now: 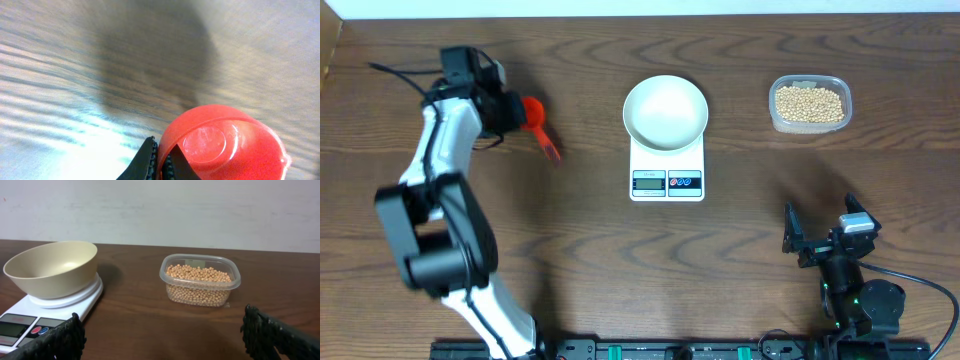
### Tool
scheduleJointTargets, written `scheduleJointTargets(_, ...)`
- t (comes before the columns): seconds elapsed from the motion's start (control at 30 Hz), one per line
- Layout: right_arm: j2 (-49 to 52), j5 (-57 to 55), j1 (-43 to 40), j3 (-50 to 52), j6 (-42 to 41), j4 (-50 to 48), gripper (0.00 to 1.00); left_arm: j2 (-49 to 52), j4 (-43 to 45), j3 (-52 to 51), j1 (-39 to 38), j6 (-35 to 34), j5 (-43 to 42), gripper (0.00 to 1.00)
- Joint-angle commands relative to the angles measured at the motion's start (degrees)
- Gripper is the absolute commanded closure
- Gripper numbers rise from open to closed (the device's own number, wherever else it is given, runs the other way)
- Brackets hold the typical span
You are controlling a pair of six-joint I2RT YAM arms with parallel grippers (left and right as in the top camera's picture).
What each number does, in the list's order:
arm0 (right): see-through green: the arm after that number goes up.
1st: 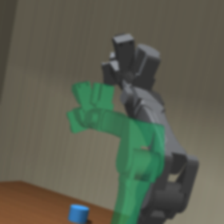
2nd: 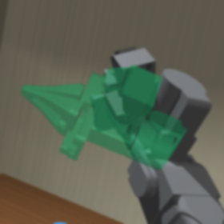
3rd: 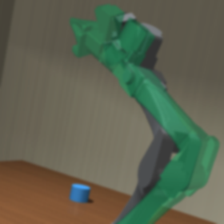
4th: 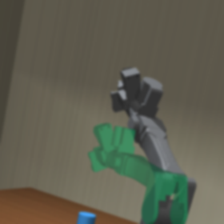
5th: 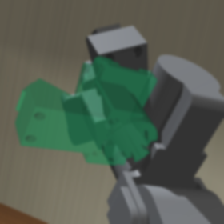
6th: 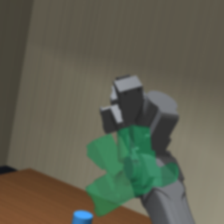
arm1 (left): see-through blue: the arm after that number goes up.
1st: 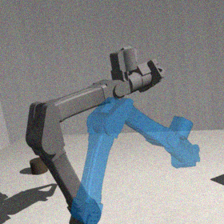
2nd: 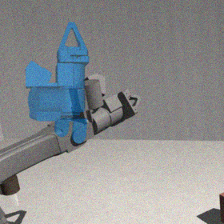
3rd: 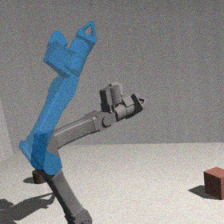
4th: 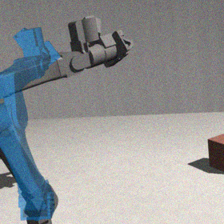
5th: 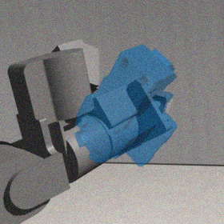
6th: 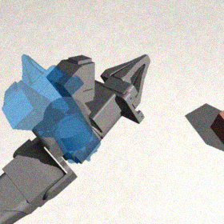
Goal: Scoop item into bowl and weigh 50g on scale
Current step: 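Close the left gripper on the red scoop's cup rim, then lift the red scoop with the left gripper toward the scale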
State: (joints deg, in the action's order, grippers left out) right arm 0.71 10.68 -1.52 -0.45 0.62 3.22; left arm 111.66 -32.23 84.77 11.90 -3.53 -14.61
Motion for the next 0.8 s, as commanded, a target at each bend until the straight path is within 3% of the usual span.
scheduleJointTargets(0.0, -0.3, 0.0, 0.3, 0.1, -0.6, 0.2, 0.01, -8.2, -1.3, 0.2, 0.2, -7.6, 0.3, 0.93)
scheduleJointTargets(0.4, -0.3, 0.0, 0.3, 0.1, -0.6, 0.2, 0.01, -30.0, -19.2, 0.2, 0.1, -29.9, 0.1, 0.93)
scheduleJointTargets(0.77, -0.3, 0.0, 0.3, 0.1, -0.6, 0.2, 0.01, -33.9, -35.4, 0.2, -4.9, -30.2, -0.1, 0.93)
